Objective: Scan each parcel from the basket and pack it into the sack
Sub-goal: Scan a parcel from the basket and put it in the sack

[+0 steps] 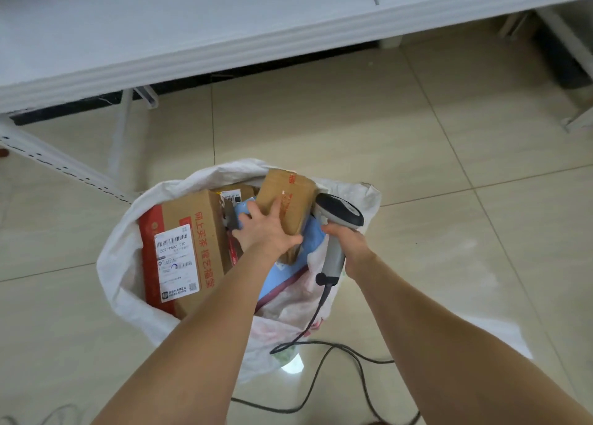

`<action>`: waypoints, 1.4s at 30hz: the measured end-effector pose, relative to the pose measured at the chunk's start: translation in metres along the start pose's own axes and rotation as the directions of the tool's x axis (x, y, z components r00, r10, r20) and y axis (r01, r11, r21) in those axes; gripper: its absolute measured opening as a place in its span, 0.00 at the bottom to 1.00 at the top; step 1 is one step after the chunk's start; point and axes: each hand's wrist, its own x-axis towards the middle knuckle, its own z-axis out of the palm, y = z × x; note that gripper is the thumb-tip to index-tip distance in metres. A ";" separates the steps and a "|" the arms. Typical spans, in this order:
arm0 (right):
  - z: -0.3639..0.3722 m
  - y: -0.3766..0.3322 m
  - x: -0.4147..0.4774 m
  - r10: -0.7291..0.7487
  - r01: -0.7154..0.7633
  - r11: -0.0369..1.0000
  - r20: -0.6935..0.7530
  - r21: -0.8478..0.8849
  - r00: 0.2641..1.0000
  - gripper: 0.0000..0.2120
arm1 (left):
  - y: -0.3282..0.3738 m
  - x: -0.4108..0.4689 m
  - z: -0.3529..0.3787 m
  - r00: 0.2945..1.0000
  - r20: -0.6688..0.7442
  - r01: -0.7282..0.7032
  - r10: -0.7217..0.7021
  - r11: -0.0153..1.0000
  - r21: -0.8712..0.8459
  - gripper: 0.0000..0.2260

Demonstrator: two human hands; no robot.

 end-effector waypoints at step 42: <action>-0.023 -0.197 -0.270 -0.037 0.031 0.950 0.014 0.310 0.999 0.10 | 0.066 -0.128 -0.278 0.986 0.081 -0.122 0.148 0.957 -0.262 0.22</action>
